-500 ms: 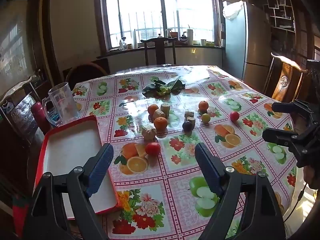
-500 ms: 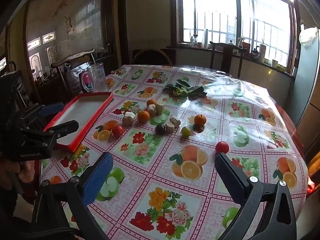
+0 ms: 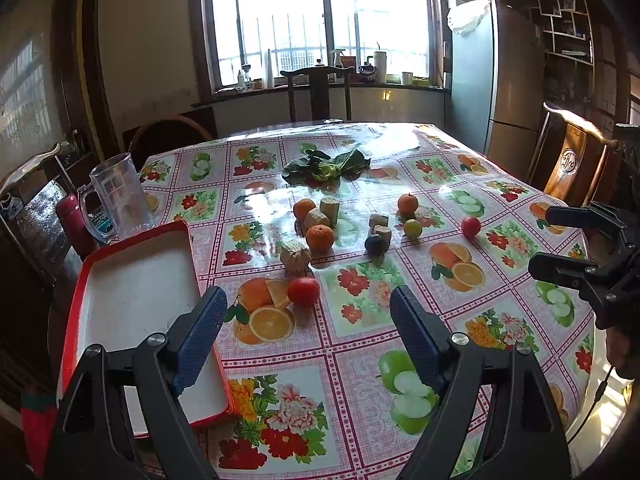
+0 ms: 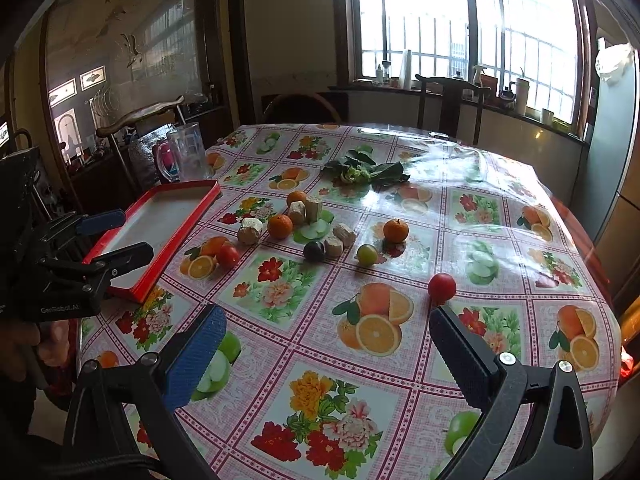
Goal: Organize fruits
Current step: 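Move both tools toward the red tomatoes on the tablecloth, then grasp a red tomato with the left tool while the right tool grasps another tomato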
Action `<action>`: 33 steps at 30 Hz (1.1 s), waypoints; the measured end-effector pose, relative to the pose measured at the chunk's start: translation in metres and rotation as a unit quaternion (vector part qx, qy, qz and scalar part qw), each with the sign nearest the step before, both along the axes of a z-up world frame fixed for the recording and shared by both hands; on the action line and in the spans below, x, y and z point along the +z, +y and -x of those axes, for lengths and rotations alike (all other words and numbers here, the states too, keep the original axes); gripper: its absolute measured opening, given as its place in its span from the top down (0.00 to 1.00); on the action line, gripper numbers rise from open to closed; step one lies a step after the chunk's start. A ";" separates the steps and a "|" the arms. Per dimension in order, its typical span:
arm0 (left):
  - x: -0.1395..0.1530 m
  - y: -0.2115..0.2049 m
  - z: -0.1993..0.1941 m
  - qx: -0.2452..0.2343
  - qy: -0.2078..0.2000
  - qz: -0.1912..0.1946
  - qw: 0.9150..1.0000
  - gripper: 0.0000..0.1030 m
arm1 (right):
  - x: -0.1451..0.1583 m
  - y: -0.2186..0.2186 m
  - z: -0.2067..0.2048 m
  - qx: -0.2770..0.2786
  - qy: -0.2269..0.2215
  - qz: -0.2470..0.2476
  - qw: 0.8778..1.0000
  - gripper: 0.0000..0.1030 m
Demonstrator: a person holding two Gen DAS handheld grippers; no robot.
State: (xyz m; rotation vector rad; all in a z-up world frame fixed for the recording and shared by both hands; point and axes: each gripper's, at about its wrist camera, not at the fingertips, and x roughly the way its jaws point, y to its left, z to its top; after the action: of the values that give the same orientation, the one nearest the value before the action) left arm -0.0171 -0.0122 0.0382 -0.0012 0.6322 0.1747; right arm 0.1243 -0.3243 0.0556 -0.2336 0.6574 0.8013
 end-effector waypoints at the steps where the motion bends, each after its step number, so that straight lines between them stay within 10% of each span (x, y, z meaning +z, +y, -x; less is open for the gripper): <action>1: 0.000 0.000 0.000 0.000 0.001 0.000 1.000 0.18 | 0.000 0.000 0.000 0.000 0.001 0.000 1.000 0.01; 33: -0.043 0.026 -0.041 0.001 0.068 0.081 0.994 0.18 | -0.045 -0.015 -0.056 -0.041 0.077 -0.001 0.996 0.02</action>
State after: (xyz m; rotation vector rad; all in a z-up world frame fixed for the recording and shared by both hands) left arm 0.0240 0.0140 -0.0048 -0.1471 0.7805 0.1262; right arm 0.1805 -0.3391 0.0104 -0.1432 0.8070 0.7461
